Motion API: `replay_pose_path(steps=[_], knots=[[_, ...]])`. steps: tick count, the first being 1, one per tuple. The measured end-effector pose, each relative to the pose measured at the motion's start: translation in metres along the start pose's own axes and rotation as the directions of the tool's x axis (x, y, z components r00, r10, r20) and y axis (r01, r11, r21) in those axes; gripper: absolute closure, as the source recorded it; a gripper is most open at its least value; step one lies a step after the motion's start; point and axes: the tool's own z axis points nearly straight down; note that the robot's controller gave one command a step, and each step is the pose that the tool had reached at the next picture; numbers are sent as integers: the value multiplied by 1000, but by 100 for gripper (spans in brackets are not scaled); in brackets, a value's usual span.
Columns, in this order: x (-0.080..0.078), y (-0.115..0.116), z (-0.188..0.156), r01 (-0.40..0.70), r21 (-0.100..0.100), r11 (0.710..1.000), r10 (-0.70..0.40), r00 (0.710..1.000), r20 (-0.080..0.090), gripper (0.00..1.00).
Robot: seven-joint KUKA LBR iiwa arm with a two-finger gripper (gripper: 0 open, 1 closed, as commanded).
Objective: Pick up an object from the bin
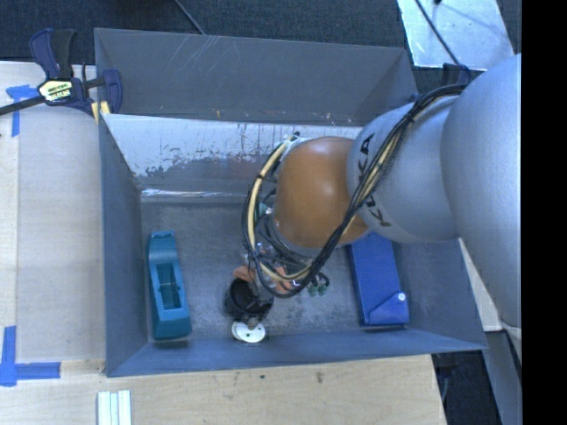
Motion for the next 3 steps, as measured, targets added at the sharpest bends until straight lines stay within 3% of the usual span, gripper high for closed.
replay_pose_path(steps=[1, 2, 3], knots=[[10, 3, 1, 7, 0, 1000, -7, 1000, 17, 100], [4, 6, 2, 10, 2, 1000, -10, 1000, 6, 100], [21, 18, -10, 25, -1, 1000, -25, 1000, -9, 100]])
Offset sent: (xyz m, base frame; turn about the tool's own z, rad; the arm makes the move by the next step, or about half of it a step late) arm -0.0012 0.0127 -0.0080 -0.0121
